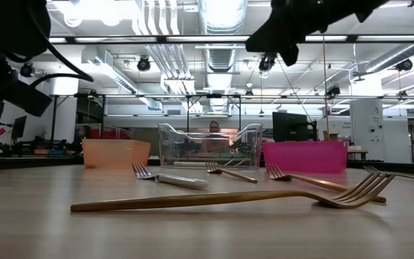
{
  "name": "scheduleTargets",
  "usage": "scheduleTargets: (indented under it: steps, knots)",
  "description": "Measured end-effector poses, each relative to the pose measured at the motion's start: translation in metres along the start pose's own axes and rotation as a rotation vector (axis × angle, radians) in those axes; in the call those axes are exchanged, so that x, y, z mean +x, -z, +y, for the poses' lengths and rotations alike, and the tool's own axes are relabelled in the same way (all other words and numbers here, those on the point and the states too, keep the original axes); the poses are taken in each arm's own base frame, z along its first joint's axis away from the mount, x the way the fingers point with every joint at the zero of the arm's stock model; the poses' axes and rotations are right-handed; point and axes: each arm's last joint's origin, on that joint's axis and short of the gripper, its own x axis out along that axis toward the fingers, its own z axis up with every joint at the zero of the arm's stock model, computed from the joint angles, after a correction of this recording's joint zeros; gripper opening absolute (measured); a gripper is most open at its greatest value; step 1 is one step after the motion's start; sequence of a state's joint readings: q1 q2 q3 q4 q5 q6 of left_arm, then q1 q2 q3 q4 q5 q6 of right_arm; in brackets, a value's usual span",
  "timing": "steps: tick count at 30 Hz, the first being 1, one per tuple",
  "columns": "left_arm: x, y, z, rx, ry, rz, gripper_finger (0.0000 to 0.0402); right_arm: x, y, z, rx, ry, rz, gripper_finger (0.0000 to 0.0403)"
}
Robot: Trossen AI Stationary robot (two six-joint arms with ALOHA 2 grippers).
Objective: Sort silverware by color (type)
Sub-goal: Put the white fork into the transparent bin
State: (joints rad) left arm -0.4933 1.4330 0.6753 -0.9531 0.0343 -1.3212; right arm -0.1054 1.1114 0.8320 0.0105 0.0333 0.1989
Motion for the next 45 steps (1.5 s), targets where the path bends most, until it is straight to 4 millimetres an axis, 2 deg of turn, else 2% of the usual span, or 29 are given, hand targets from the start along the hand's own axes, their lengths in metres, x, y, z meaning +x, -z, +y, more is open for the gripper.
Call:
scheduleTargets:
  steps: [15,20,25,34,39,45]
  knots:
    - [0.009,0.013,0.004,0.042,-0.035,-0.035,0.0176,0.035,-0.020,0.029,-0.122,0.008,0.429,0.0056]
    - [0.008,0.013,0.002,0.042,-0.022,-0.037,0.0155,0.050,-0.021,0.031,-0.174,0.001,0.451,0.0056]
    - [0.008,0.012,0.000,0.037,-0.005,-0.037,0.0116,0.059,-0.017,0.030,-0.225,-0.007,0.474,0.0056]
    - [0.008,0.012,0.000,0.001,0.000,-0.051,0.0035,0.062,-0.014,0.029,-0.247,0.005,0.463,0.0056]
    - [0.002,0.009,-0.004,-0.008,0.004,-0.134,0.0008,0.065,-0.010,0.029,-0.248,0.002,0.444,0.0056]
    - [-0.018,0.003,-0.018,0.018,0.068,-0.296,0.0002,0.078,0.006,0.027,-0.247,-0.003,0.407,0.0056]
